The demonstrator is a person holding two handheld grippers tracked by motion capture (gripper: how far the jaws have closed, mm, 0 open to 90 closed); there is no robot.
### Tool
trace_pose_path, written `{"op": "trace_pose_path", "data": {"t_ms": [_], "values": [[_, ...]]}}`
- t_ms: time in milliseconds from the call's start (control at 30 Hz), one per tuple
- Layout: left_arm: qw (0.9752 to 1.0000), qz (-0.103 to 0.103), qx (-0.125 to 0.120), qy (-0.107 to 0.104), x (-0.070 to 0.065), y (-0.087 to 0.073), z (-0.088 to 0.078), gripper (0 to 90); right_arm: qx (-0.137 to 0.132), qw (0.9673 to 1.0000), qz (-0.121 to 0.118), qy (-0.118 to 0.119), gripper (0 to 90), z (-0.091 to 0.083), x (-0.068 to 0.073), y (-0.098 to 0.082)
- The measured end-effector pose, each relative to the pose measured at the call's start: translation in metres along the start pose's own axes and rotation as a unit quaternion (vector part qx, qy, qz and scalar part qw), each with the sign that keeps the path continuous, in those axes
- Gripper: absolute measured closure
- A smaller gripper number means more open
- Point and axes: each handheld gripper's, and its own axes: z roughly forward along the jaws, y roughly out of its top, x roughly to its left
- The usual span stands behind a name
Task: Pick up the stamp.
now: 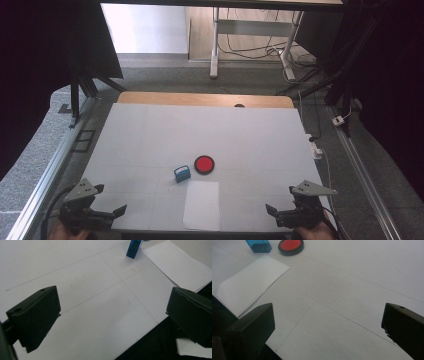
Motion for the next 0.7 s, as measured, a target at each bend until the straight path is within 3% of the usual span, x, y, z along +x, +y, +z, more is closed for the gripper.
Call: {"op": "trace_pose_path", "data": {"t_ms": [300,400,500,700], "values": [[0.9992,0.023,-0.003,-0.032,-0.004,0.01,0.012,0.0,0.002,1.0,-0.004,0.002,0.0,0.001,0.0,0.0],[0.9976,0.041,-0.015,-0.054,-0.006,0.012,0.017,0.0,0.003,1.0,-0.003,0.003,0.0,0.001,0.0,0.0],[0.9967,0.052,-0.019,-0.059,-0.009,0.015,0.022,0.0,0.002,1.0,-0.003,0.005,0.0,0.001,0.0,0.0],[0.9962,0.05,-0.015,-0.07,-0.012,0.02,0.033,0.0,0.004,1.0,-0.005,0.005,0.0,0.001,0.0,0.0]]}}
